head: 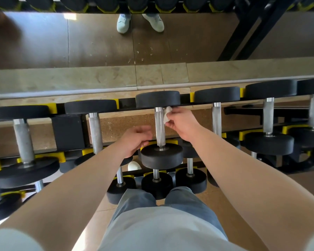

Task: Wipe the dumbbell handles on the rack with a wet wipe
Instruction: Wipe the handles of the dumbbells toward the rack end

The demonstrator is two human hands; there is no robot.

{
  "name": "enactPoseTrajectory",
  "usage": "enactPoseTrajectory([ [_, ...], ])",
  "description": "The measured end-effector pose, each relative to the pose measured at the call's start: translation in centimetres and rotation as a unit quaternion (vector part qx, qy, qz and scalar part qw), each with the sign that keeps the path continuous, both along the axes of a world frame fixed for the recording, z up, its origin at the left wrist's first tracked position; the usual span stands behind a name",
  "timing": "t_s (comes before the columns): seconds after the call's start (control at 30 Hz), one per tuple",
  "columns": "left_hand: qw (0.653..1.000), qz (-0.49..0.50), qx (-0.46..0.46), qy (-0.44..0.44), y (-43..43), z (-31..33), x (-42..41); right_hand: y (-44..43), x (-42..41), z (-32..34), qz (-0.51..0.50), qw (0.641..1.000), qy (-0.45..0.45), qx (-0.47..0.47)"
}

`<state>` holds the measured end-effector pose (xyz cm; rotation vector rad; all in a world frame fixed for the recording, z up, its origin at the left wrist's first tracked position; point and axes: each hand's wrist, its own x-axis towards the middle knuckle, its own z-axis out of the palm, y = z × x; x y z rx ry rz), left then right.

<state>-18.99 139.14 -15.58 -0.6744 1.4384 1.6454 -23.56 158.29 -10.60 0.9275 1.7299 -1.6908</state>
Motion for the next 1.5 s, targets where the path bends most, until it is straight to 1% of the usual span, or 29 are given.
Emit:
enactPoseTrajectory([
  [0.03,1.000,-0.004,-0.006,0.004,0.0,0.0,0.1,0.0,0.5,0.2,0.102,0.993,-0.005,0.059],
  [0.07,1.000,-0.009,-0.017,0.008,0.0,0.1,0.2,0.1,1.2,0.5,0.206,0.972,-0.014,0.117],
  [0.13,0.999,-0.016,-0.047,0.014,0.1,0.2,0.2,0.5,2.7,0.4,0.366,0.914,-0.038,0.170],
  [0.2,0.998,-0.005,-0.067,0.017,0.4,0.3,0.2,0.7,3.5,0.1,0.466,0.861,-0.047,0.197],
  [0.23,0.997,0.006,-0.074,0.015,0.6,0.4,0.2,0.7,3.6,0.1,0.492,0.844,-0.045,0.209],
  [0.27,0.997,0.018,-0.079,0.010,0.8,0.5,0.1,0.7,3.4,0.0,0.492,0.844,-0.041,0.211],
  [0.3,0.996,0.027,-0.083,0.002,1.0,0.5,0.1,0.8,3.1,-0.1,0.458,0.865,-0.038,0.203],
  [0.33,0.996,0.032,-0.083,-0.008,1.1,0.6,0.0,0.7,2.7,-0.4,0.388,0.904,-0.033,0.179],
  [0.37,0.996,0.030,-0.079,-0.016,1.2,0.6,0.0,0.6,2.1,-0.5,0.289,0.947,-0.026,0.140],
  [0.4,0.997,0.029,-0.070,-0.022,1.3,0.7,-0.1,0.4,1.6,-0.5,0.181,0.979,-0.015,0.096],
  [0.43,0.998,0.025,-0.058,-0.025,1.5,0.9,-0.1,0.2,1.0,-0.4,0.085,0.995,-0.003,0.059],
  [0.47,0.998,0.022,-0.043,-0.025,1.6,1.0,-0.2,-0.1,0.5,-0.5,0.028,0.999,0.009,0.040],
  [0.5,0.999,0.017,-0.032,-0.023,1.8,1.2,-0.3,-0.3,0.3,-0.5,0.027,0.998,0.022,0.053],
  [0.53,0.999,0.013,-0.020,-0.022,2.0,1.5,-0.4,-0.5,0.6,-0.3,0.074,0.993,0.030,0.090],
  [0.57,1.000,0.011,-0.012,-0.022,2.1,1.6,-0.5,-0.7,1.1,0.0,0.150,0.979,0.026,0.135],
  [0.63,1.000,0.006,-0.011,-0.029,2.5,1.8,-0.7,-0.5,2.6,0.5,0.299,0.934,0.000,0.197],
  [0.7,0.999,-0.017,-0.033,-0.036,2.5,1.8,-0.6,0.0,3.9,0.4,0.434,0.872,-0.024,0.224],
  [0.73,0.998,-0.033,-0.043,-0.033,2.5,1.8,-0.4,0.2,4.3,0.4,0.478,0.845,-0.024,0.238],
  [0.77,0.997,-0.044,-0.050,-0.027,2.6,1.8,-0.3,0.4,4.5,0.6,0.497,0.831,-0.022,0.248],
  [0.8,0.997,-0.047,-0.055,-0.021,2.7,1.8,-0.2,0.6,4.4,0.7,0.494,0.831,-0.017,0.254],
  [0.83,0.997,-0.046,-0.058,-0.018,2.8,2.0,-0.1,0.6,4.4,0.9,0.474,0.843,-0.011,0.254],
  [0.93,0.998,-0.018,-0.058,-0.027,2.9,2.9,0.0,0.2,5.0,1.2,0.357,0.903,0.010,0.238],
  [0.97,0.998,0.001,-0.055,-0.036,2.9,3.3,0.1,0.0,5.3,1.2,0.328,0.912,0.024,0.243],
  [1.0,0.998,0.019,-0.050,-0.044,2.8,3.6,0.3,-0.3,5.8,1.2,0.313,0.914,0.042,0.255],
  [1.03,0.997,0.030,-0.047,-0.047,2.7,4.0,0.5,-0.7,6.3,1.2,0.310,0.910,0.064,0.269],
  [1.13,0.998,0.034,-0.041,-0.038,2.3,4.5,1.0,-1.6,7.4,0.8,0.339,0.879,0.128,0.310],
  [1.23,0.998,0.020,-0.052,-0.028,2.5,4.9,1.2,-2.0,7.9,1.0,0.365,0.859,0.157,0.323],
  [1.4,0.995,-0.032,-0.096,0.003,2.9,5.1,1.6,-2.0,7.2,1.4,0.367,0.855,0.117,0.347],
  [1.5,0.994,-0.020,-0.105,0.015,2.9,5.7,2.0,-1.0,7.0,1.9,0.392,0.839,0.080,0.370],
])
